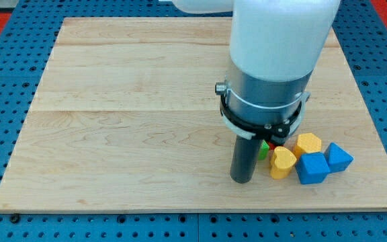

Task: Slide the green star and red star toward the center right

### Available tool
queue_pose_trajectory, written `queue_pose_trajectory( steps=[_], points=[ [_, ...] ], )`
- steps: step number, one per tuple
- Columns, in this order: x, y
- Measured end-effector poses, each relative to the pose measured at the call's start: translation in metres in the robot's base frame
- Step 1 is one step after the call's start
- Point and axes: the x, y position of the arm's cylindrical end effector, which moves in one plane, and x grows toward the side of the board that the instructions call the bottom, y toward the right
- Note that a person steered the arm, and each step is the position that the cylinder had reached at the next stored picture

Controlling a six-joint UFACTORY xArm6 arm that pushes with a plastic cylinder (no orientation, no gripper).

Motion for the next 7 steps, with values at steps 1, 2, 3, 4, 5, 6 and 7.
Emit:
queue_pose_trajectory(
  steps=[1,2,3,4,5,6,7],
  points=[
    [-0.019,0.004],
    [-0.034,0.024],
    [-0.048,0.059],
    [-0.06,0.085],
    [-0.081,0.103],
    [-0.108,0.11],
    [-0.132,0.116]
  ],
)
